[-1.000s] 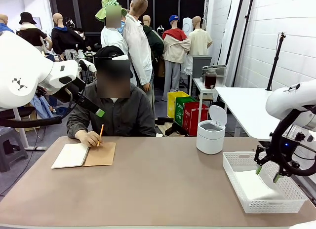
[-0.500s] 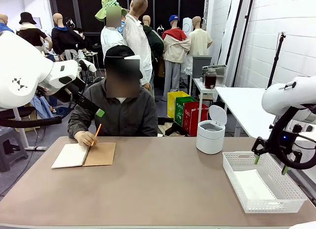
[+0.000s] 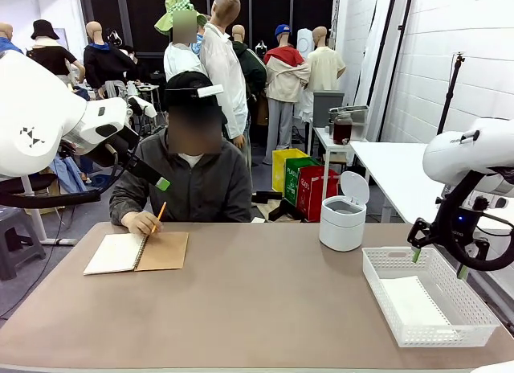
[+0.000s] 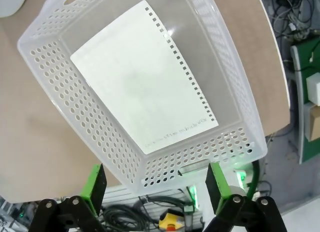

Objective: Sort the paper based on its condition.
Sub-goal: If a person hands you a paper, place it in the Organizing basket , and if it's crumpled, put it in the Trash can.

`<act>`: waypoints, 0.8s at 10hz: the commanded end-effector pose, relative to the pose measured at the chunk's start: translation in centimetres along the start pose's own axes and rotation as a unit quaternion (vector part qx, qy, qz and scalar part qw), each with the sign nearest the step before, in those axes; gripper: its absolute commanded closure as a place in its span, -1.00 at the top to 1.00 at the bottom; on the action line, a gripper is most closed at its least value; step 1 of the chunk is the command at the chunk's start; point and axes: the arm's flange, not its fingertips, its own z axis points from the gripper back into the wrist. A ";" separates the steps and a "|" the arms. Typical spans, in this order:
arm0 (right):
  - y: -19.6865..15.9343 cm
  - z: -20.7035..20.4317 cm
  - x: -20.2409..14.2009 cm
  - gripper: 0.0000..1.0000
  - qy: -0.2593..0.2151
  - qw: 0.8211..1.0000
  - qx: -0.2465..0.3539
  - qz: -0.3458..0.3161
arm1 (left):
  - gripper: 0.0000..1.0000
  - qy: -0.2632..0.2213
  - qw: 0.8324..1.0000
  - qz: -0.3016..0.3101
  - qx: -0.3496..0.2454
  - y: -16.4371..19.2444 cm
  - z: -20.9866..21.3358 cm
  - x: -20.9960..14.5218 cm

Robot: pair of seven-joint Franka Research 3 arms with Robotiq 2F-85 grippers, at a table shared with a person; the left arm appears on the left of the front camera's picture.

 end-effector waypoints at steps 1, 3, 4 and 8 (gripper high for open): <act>-0.1 -0.1 0.0 1.00 0.001 1.000 -0.001 -0.001 | 1.00 0.000 1.000 0.001 -0.003 0.2 0.1 0.1; -0.1 -0.1 0.0 1.00 0.001 1.000 -0.001 -0.001 | 1.00 0.000 1.000 0.001 -0.003 0.2 0.1 0.1; -0.1 -0.1 0.0 1.00 0.001 1.000 -0.001 -0.001 | 1.00 0.000 1.000 0.001 -0.003 0.2 0.1 0.1; -0.1 -0.1 0.0 1.00 0.001 1.000 -0.001 -0.001 | 1.00 0.000 1.000 0.001 -0.003 0.2 0.1 0.1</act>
